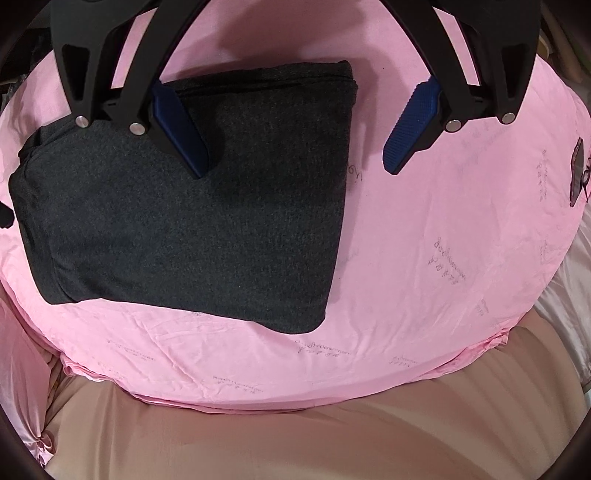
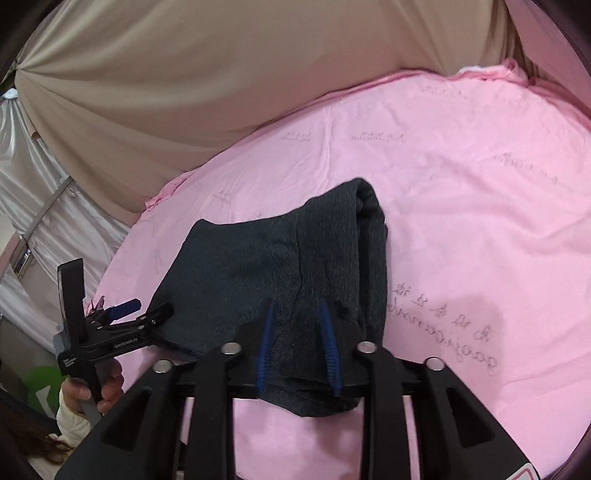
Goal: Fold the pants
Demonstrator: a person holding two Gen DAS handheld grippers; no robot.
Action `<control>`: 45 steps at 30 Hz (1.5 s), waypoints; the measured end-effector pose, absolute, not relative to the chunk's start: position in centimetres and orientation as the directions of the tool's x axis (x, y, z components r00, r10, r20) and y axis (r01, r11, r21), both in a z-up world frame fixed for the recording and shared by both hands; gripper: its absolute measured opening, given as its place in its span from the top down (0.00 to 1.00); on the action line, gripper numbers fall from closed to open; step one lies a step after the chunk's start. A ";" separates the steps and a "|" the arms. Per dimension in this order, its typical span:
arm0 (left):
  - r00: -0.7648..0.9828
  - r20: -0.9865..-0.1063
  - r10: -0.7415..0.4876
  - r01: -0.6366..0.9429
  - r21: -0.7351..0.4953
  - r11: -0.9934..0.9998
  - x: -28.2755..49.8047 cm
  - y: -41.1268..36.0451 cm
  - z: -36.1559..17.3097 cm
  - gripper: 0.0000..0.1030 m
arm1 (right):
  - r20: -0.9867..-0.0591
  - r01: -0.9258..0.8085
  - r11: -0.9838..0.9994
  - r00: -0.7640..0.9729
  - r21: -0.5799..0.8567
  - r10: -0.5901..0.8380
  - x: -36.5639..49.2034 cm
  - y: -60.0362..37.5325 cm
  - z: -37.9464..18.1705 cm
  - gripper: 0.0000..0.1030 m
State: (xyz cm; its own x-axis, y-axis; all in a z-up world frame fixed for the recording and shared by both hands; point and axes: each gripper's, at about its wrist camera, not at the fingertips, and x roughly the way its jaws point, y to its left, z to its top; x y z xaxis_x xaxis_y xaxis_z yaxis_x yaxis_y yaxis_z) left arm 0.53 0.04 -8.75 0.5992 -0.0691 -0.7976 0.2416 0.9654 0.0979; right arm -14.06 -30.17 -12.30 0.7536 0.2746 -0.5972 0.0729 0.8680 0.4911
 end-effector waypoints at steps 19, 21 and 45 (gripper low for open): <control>0.460 -0.810 -0.365 0.191 -0.311 0.931 2.2 7.5 -8.4 0.05 | -0.621 0.202 0.740 0.703 0.642 0.347 -13.9 -31.3 -15.7 0.37; 0.405 -0.811 -0.422 0.152 -0.395 0.906 3.7 8.4 -10.0 0.05 | -0.594 0.197 0.687 0.695 0.699 0.405 -13.5 -31.6 -16.8 0.36; 0.303 -0.744 -0.595 0.204 -0.560 0.803 0.5 9.3 -11.3 0.04 | -0.515 0.091 0.620 0.657 0.779 0.551 -16.7 -28.2 -17.0 0.31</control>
State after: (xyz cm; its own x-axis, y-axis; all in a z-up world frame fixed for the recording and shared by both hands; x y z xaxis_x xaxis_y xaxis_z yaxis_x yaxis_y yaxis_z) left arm 0.53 9.30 -11.27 0.3031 -0.5954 -0.7440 0.2035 0.8032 -0.5599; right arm -16.73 -28.19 -17.00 0.6567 0.5507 -0.5152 0.0909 0.6204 0.7790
